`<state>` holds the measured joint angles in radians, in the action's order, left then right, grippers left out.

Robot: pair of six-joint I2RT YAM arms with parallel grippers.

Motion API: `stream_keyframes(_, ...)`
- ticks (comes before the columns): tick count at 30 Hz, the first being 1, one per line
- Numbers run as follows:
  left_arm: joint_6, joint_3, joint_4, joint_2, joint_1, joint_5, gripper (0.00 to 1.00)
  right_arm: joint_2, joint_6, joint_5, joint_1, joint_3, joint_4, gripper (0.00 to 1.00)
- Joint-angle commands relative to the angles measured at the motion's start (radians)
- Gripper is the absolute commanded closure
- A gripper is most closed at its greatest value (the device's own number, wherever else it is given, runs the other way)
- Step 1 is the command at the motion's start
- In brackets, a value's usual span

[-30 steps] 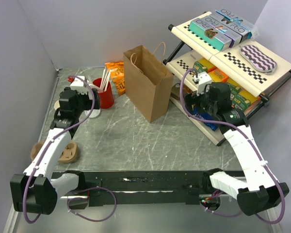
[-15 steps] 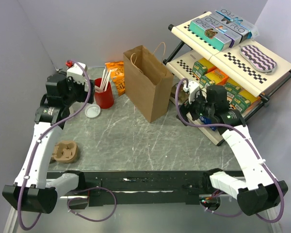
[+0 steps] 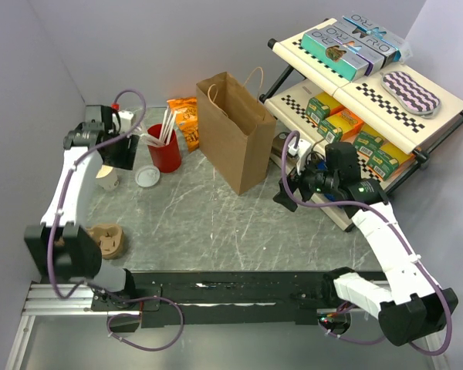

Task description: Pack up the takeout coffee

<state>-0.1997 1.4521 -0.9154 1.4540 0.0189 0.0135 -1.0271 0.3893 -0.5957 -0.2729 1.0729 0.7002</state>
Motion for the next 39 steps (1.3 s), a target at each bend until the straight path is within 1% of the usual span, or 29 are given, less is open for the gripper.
stream_keyframes(1,-0.041,0.129,-0.062,0.104,0.072,-0.006,0.35,0.039,0.005,-0.039,-0.009,-0.007,0.008,0.0)
stream_keyframes(3,-0.05,0.184,-0.089,0.181,0.082,-0.006,0.39,0.05,0.006,-0.033,-0.008,-0.011,0.016,0.0)
stream_keyframes(5,-0.061,0.214,-0.097,0.242,0.09,-0.006,0.4,0.062,0.008,-0.03,-0.009,-0.019,0.016,0.0)
stream_keyframes(7,-0.063,0.235,-0.088,0.27,0.096,0.015,0.41,0.068,0.011,-0.026,-0.008,-0.021,0.021,0.0)
stream_keyframes(8,-0.066,0.238,-0.079,0.291,0.101,0.023,0.43,0.071,0.01,-0.024,-0.008,-0.021,0.021,0.0)
stream_keyframes(11,-0.079,0.237,-0.057,0.321,0.108,0.046,0.47,0.071,0.011,-0.018,-0.009,-0.021,0.016,0.0)
stream_keyframes(19,-0.118,0.182,0.007,0.345,0.125,0.098,0.5,0.059,0.013,-0.024,-0.008,-0.022,0.015,0.0)
stream_keyframes(21,-0.127,0.168,0.012,0.359,0.13,0.102,0.52,0.052,0.01,-0.029,-0.009,-0.022,0.009,0.0)
stream_keyframes(22,-0.136,0.163,0.013,0.364,0.13,0.102,0.56,0.047,0.005,-0.029,-0.008,-0.021,0.007,0.0)
stream_keyframes(26,-0.142,0.154,0.01,0.394,0.138,0.097,0.62,0.032,0.008,-0.024,-0.009,-0.004,0.002,0.0)
stream_keyframes(30,-0.145,0.137,0.02,0.391,0.141,0.083,0.66,0.024,0.011,-0.018,-0.009,0.001,0.002,0.0)
stream_keyframes(33,-0.145,0.129,0.004,0.387,0.141,0.074,0.77,0.021,0.01,-0.019,-0.008,-0.004,-0.001,0.0)
stream_keyframes(34,-0.141,0.129,-0.002,0.382,0.139,0.069,0.83,0.022,0.008,-0.021,-0.008,-0.004,-0.002,0.0)
stream_keyframes(36,-0.132,0.126,-0.031,0.372,0.139,0.051,0.91,0.019,0.008,-0.021,-0.006,-0.005,-0.004,0.0)
stream_keyframes(37,-0.126,0.123,-0.036,0.349,0.141,0.043,0.99,0.019,0.008,-0.019,-0.008,-0.005,-0.005,0.0)
stream_keyframes(39,-0.115,0.094,-0.052,0.309,0.139,0.013,0.99,0.015,0.01,-0.013,-0.008,-0.004,-0.007,0.0)
